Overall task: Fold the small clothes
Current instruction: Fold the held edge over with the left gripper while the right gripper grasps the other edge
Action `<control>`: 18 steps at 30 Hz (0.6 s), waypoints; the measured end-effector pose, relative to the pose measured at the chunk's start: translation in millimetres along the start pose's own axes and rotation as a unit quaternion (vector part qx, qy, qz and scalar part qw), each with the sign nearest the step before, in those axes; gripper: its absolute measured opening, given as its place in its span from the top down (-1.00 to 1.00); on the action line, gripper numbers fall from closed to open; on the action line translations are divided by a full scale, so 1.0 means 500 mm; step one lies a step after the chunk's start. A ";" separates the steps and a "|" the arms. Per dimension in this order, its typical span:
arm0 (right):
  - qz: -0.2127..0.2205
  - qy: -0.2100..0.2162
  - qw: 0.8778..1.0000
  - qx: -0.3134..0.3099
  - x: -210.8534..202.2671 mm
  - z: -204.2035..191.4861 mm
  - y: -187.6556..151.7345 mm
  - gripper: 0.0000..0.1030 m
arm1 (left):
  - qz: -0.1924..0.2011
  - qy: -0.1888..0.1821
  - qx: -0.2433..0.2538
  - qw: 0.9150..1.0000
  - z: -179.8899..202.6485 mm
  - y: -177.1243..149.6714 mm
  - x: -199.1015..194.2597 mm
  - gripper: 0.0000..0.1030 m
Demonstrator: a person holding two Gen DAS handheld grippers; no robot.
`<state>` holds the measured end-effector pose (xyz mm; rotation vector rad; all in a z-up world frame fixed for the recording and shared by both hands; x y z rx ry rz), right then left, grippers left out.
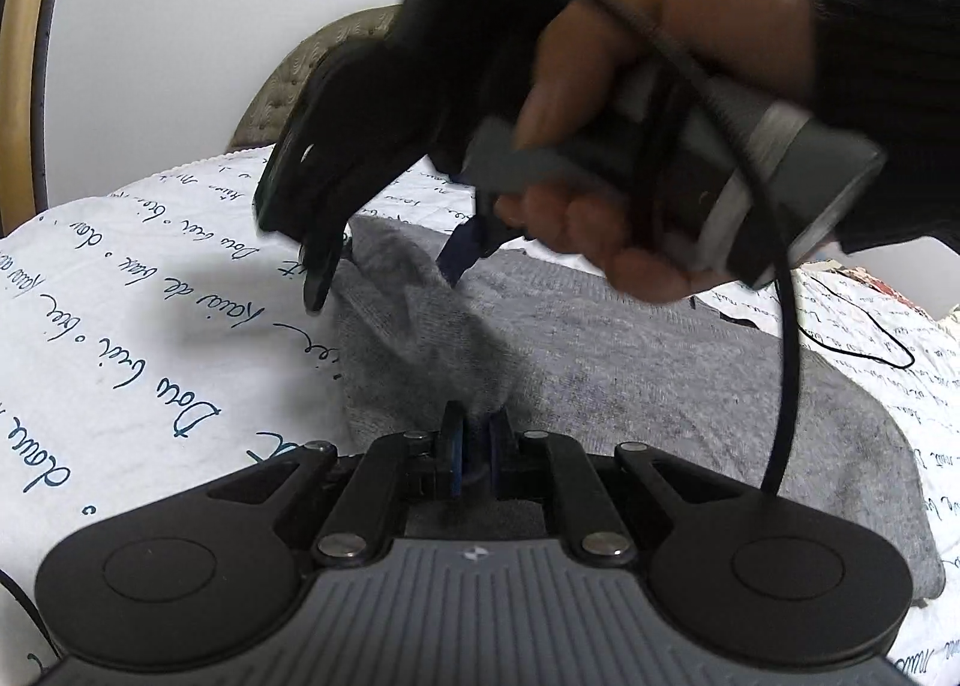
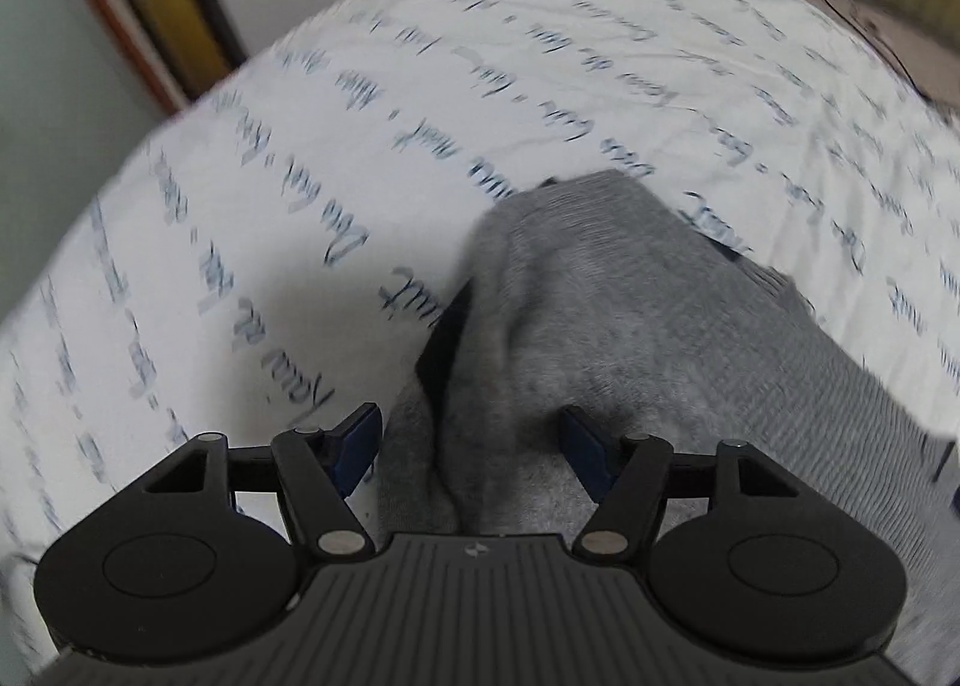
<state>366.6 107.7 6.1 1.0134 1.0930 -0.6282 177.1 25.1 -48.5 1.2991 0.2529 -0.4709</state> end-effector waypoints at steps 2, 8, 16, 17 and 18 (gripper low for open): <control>0.002 -0.026 0.999 -0.034 0.010 -0.014 -0.006 -0.21 | -0.001 0.002 0.004 1.000 0.004 -0.001 0.000 0.85; 0.034 -0.021 0.997 -0.068 0.000 0.004 -0.025 0.52 | -0.001 0.000 0.017 1.000 0.011 0.013 0.001 0.85; 0.115 0.059 0.988 0.081 -0.139 0.237 -0.117 0.62 | 0.026 -0.070 0.053 0.996 0.128 0.046 -0.028 0.85; 0.125 0.061 0.985 0.099 -0.160 0.274 -0.146 0.64 | 0.025 -0.088 0.060 0.994 0.156 0.043 -0.032 0.85; 0.132 0.065 0.982 0.119 -0.180 0.316 -0.181 0.68 | 0.021 -0.108 0.068 0.992 0.185 0.036 -0.036 0.85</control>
Point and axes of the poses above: each gripper's, at about its wrist camera, not at the fingertips, and x roughly the way its jaws point, z to its right, y to its top, the point moved 3 cm from there along x, roughly the way its jaws point, and after that the axes turned 10 degrees about -y, right-handed, at the moved point
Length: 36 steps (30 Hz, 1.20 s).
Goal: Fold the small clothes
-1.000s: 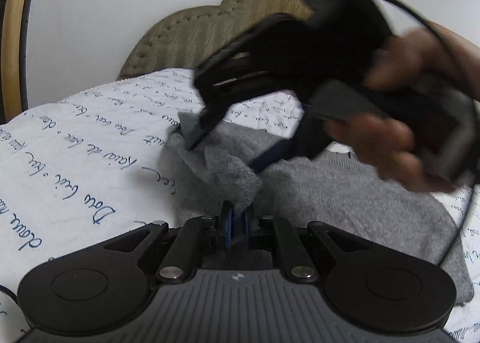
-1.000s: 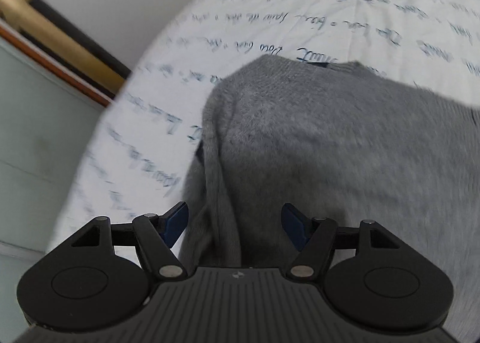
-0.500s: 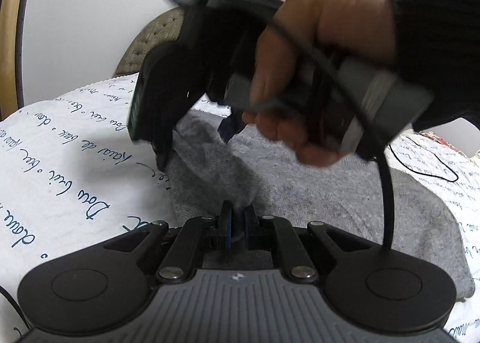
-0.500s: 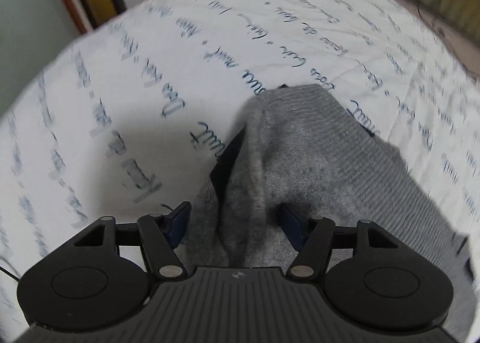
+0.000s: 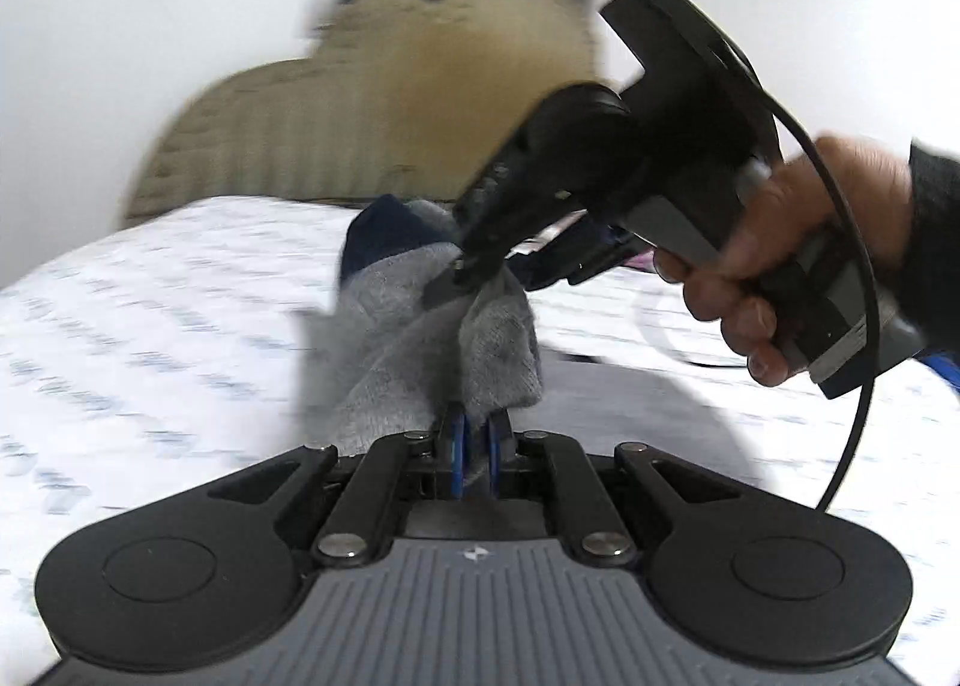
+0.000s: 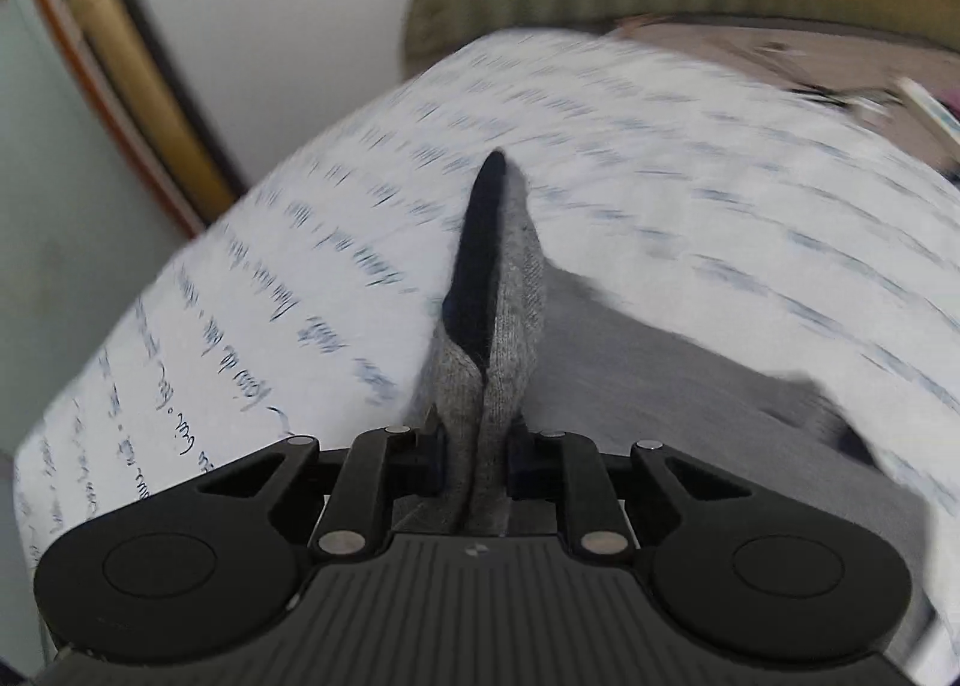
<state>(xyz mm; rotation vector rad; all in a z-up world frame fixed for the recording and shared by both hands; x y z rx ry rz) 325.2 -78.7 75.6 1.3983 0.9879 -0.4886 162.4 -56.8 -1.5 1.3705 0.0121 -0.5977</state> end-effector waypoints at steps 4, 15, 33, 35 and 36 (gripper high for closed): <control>0.012 -0.025 0.995 0.091 -0.080 0.192 -0.106 0.80 | -0.040 -0.067 0.024 0.997 0.104 -0.052 0.020 0.85; 0.043 0.124 0.937 0.323 -0.096 0.367 -0.270 0.21 | -0.052 -0.130 -0.230 0.963 0.053 -0.070 -0.038 0.83; 0.004 0.133 0.938 0.321 -0.031 0.316 -0.248 -0.08 | -0.028 -0.109 -0.576 0.810 -0.067 -0.129 0.054 -0.39; 0.006 0.133 0.938 0.319 -0.030 0.316 -0.249 -0.12 | -0.033 -0.107 -0.573 0.812 -0.061 -0.129 0.047 -0.39; 0.006 0.134 0.938 0.319 -0.030 0.314 -0.250 -0.12 | -0.035 -0.110 -0.578 0.808 -0.058 -0.133 0.048 -0.39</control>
Point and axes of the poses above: each gripper's, at about its wrist camera, not at the fingertips, and x roughly the way its jaws point, z to its right, y to its top, the point moved 3 cm from there along x, roughly the way its jaws point, and after that the axes turned 10 degrees about -y, right-handed, at the moved point
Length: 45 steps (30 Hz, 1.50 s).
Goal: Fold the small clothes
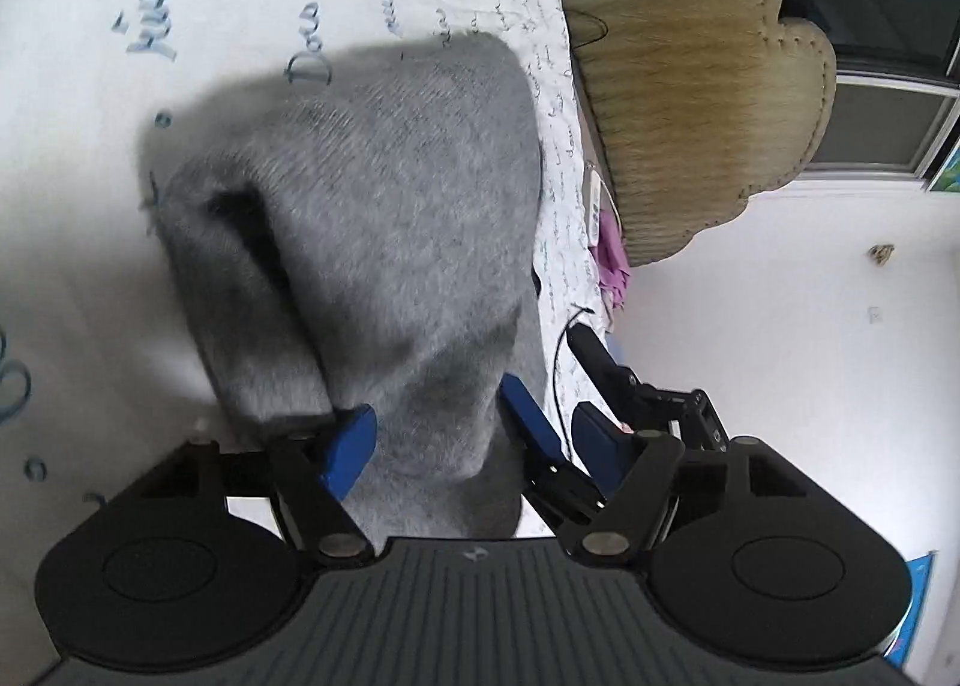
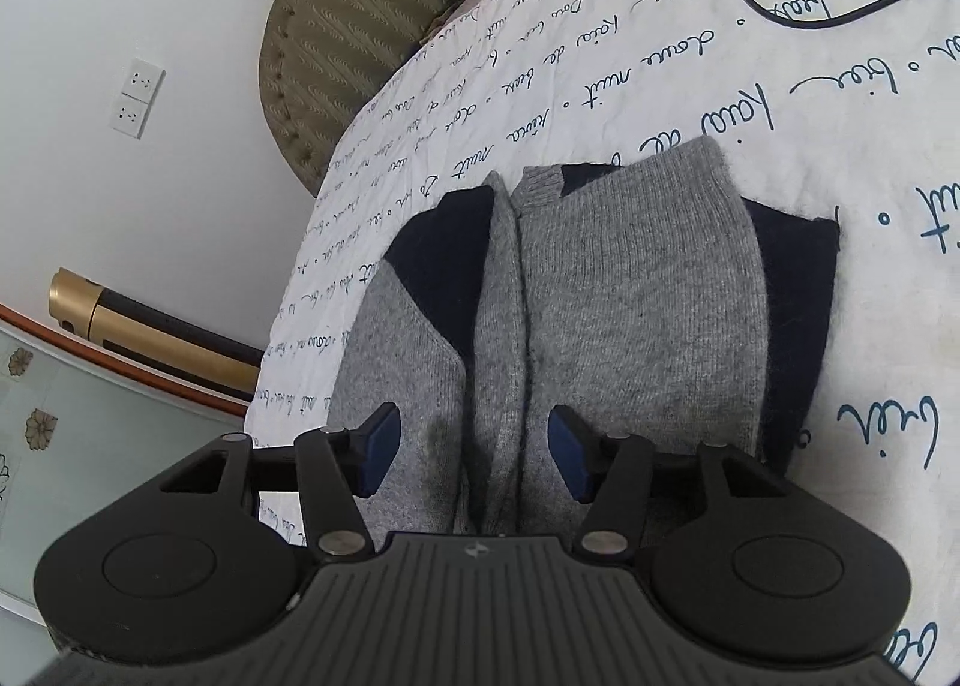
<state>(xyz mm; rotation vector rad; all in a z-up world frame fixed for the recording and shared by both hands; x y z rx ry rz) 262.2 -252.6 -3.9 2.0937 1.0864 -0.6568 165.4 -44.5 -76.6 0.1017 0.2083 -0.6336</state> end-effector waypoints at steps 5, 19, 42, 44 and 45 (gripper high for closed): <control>0.000 0.001 1.000 -0.003 0.000 -0.003 -0.004 -0.12 | -0.016 0.017 -0.014 1.000 0.000 -0.010 0.009 -0.39; 0.006 0.009 1.000 0.023 0.001 0.018 -0.010 -0.16 | 0.034 0.084 -0.021 0.996 0.004 0.003 0.051 0.61; -0.052 0.058 0.994 0.072 0.173 -0.072 0.097 -0.12 | 0.006 0.009 0.043 0.999 0.074 0.047 -0.097 0.87; -0.046 0.044 0.997 0.049 0.189 -0.085 0.095 0.58 | -0.001 0.035 0.046 0.998 0.059 0.045 -0.092 0.87; -0.046 0.031 0.998 0.029 0.195 -0.090 0.090 0.60 | -0.008 0.044 0.044 0.998 0.055 0.043 -0.085 0.87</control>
Point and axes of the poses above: each gripper's, at about its wrist camera, not at the fingertips, and x roughly the way its jaws point, z to its right, y to its top, the point moved 3 cm from there along x, roughly the way its jaws point, and after that the axes turned 10 degrees about -y, right-handed, at the moved point
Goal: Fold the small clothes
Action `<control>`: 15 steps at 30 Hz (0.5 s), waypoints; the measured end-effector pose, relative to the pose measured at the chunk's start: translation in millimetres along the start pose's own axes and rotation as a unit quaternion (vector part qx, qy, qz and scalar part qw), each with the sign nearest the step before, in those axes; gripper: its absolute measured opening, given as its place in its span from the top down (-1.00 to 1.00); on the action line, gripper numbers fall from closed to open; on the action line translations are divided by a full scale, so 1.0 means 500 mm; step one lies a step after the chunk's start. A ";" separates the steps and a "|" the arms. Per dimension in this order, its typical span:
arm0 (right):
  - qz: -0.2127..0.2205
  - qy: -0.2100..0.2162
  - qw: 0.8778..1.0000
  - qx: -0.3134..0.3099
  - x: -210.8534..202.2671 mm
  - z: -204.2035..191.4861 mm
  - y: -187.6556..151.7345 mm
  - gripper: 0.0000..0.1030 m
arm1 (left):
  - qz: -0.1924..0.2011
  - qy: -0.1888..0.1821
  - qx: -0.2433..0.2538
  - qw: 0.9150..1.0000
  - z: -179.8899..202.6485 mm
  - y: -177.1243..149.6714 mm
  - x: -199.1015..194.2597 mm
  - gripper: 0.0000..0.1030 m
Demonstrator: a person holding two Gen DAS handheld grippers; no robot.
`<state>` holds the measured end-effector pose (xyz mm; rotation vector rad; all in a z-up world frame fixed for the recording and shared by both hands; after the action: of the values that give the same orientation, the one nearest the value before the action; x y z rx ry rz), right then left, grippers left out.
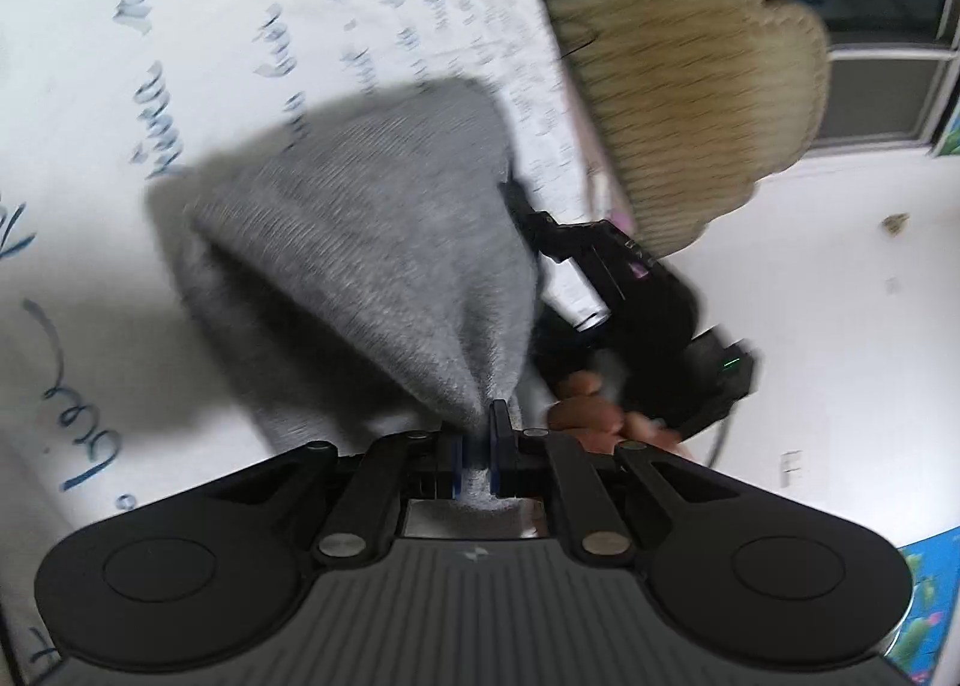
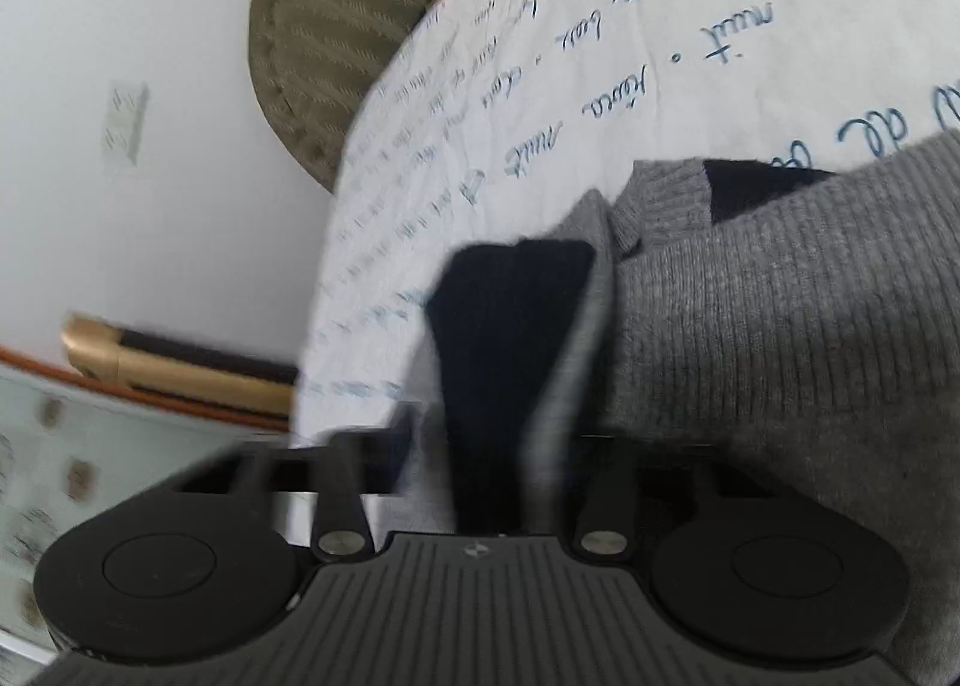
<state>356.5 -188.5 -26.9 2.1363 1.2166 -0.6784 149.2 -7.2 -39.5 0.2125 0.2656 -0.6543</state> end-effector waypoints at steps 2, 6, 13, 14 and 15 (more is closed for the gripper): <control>0.008 -0.015 0.999 -0.034 -0.009 -0.006 -0.010 0.63 | -0.008 0.003 0.000 1.000 -0.001 -0.013 0.003 0.87; 0.050 -0.022 0.994 -0.090 -0.110 -0.014 -0.003 0.64 | -0.042 -0.026 0.027 0.998 0.037 -0.068 0.015 0.87; 0.084 -0.092 0.988 -0.092 -0.234 0.101 0.003 0.64 | -0.101 0.019 0.085 0.991 0.016 -0.171 0.079 0.87; 0.088 -0.101 0.987 -0.084 -0.234 0.126 -0.001 0.65 | -0.104 0.031 0.092 0.990 0.006 -0.177 0.085 0.87; 0.095 -0.096 0.988 -0.074 -0.236 0.148 -0.008 0.65 | -0.101 0.037 0.100 0.989 0.000 -0.179 0.086 0.87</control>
<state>289.0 -307.3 -0.2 1.9820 0.9193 -0.6702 126.3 -101.0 -62.4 0.4077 0.2958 -0.8767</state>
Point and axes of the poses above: each gripper's, at about its wrist camera, not at the fingertips, and x roughly the way its jaws point, z to its right, y to its top, the point moved 3 cm from there along x, roughly the way its jaws point, and after that the axes turned 10 degrees about -y, right-handed, at the moved point
